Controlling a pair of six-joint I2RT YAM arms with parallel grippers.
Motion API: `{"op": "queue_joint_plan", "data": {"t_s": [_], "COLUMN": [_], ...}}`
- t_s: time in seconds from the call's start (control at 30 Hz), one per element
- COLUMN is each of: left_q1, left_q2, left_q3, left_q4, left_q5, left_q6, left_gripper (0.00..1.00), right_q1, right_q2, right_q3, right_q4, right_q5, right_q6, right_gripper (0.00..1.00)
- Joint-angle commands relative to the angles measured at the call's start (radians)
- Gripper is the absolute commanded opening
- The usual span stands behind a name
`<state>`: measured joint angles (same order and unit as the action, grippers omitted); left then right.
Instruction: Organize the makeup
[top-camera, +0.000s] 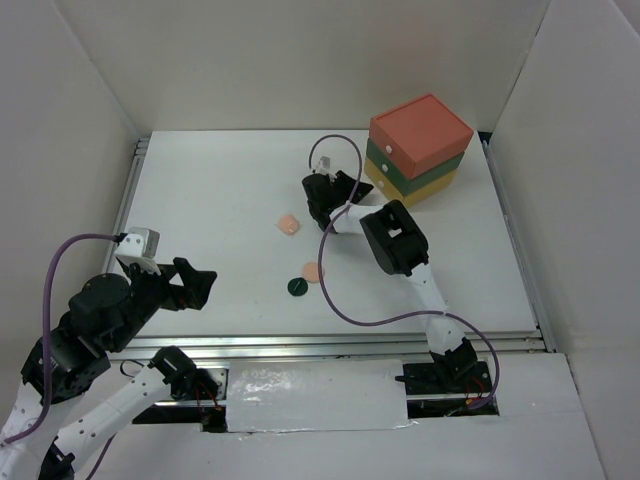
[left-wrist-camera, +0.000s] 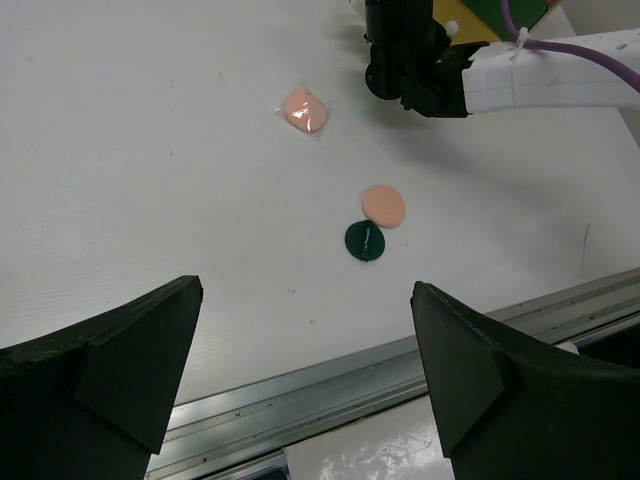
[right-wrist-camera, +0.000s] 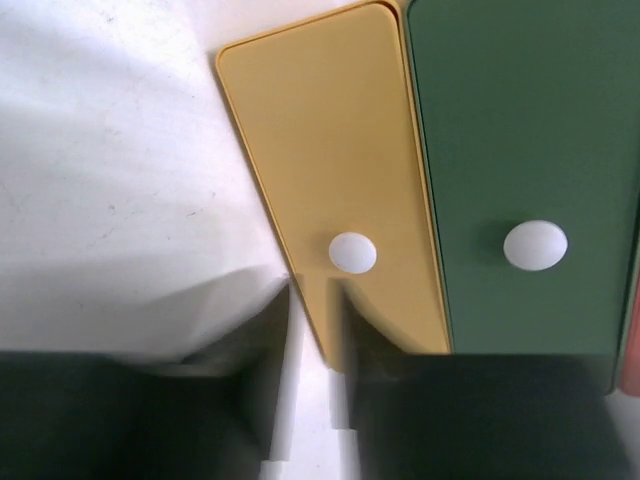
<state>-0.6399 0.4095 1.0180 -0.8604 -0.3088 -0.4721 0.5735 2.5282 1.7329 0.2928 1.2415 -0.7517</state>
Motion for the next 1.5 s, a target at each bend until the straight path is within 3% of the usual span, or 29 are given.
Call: {"op": "queue_joint_plan", "data": {"t_s": [0.0, 0.1, 0.2, 0.67, 1.0, 1.3, 1.47], "left_q1": [-0.003, -0.004, -0.004, -0.003, -0.004, -0.004, -0.003], "left_q2": [-0.011, -0.011, -0.011, -0.009, -0.017, -0.024, -0.024], "left_q3": [-0.002, -0.002, -0.002, -0.002, -0.002, -0.004, -0.004], "left_q4": [0.040, 0.041, 0.040, 0.040, 0.040, 0.043, 0.044], "left_q5": [0.010, 0.013, 0.011, 0.014, 0.014, 0.017, 0.020], "left_q6": [0.020, 0.021, 0.021, 0.021, 0.021, 0.024, 0.026], "left_gripper": [0.99, 0.99, 0.99, 0.99, 0.99, 0.99, 0.99], "right_q1": [-0.012, -0.020, -0.034, -0.064, -0.072, -0.080, -0.081], "right_q2": [-0.012, -0.022, -0.011, 0.035, 0.052, 0.063, 0.075], "right_q3": [0.016, 0.007, 0.011, 0.010, 0.019, 0.025, 0.024], "right_q4": [0.008, 0.040, 0.068, 0.091, 0.135, 0.186, 0.246], "right_q5": [0.013, 0.010, 0.010, 0.009, 0.009, 0.013, 0.019], "right_q6": [0.042, 0.009, -0.027, -0.066, -0.103, -0.149, -0.193], "right_gripper": [0.41, 0.55, 0.59, 0.59, 0.47, 0.42, 0.27]}}
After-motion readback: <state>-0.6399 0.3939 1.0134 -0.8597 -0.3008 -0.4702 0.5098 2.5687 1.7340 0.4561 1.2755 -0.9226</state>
